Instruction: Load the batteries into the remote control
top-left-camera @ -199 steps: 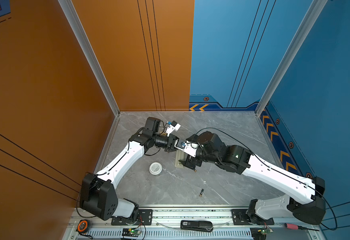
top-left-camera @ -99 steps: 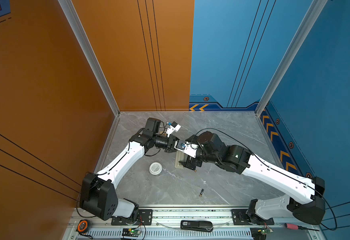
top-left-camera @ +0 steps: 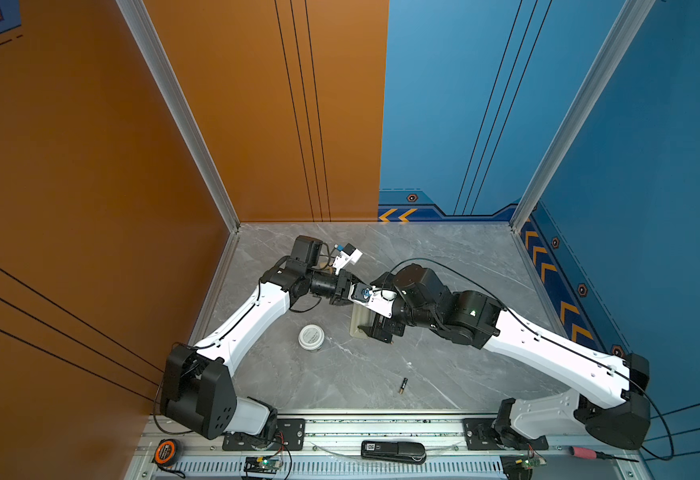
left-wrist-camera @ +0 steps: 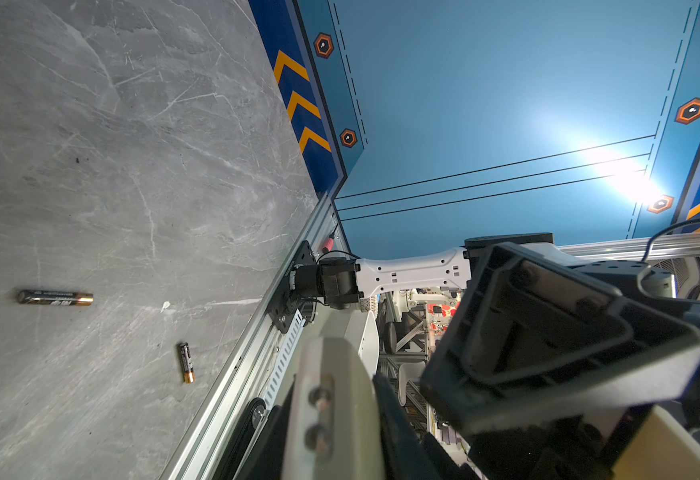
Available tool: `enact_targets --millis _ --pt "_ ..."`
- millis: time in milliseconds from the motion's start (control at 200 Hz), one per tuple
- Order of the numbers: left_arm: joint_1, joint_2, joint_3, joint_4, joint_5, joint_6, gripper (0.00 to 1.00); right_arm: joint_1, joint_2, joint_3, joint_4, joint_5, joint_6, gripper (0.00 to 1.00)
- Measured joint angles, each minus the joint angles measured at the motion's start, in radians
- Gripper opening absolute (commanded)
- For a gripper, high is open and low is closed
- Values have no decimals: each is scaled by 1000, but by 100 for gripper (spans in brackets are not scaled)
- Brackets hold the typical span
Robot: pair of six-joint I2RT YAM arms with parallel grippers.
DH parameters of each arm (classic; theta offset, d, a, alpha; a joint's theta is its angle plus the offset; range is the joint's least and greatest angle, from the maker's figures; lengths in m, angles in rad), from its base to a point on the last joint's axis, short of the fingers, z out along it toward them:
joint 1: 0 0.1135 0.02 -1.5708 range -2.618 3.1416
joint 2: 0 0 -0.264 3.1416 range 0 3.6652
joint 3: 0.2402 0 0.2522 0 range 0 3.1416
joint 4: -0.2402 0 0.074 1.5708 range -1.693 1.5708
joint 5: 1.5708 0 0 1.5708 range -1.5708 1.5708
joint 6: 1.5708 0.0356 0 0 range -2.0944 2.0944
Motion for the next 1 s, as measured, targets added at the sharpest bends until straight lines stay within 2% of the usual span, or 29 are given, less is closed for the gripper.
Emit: enact_targets --millis 596,1001 --pt "-5 0 -13 -1 2 7 0 3 10 0 -12 -48 21 100" --pt "-4 16 -16 2 -37 48 0 18 46 1 -14 40 -36 100"
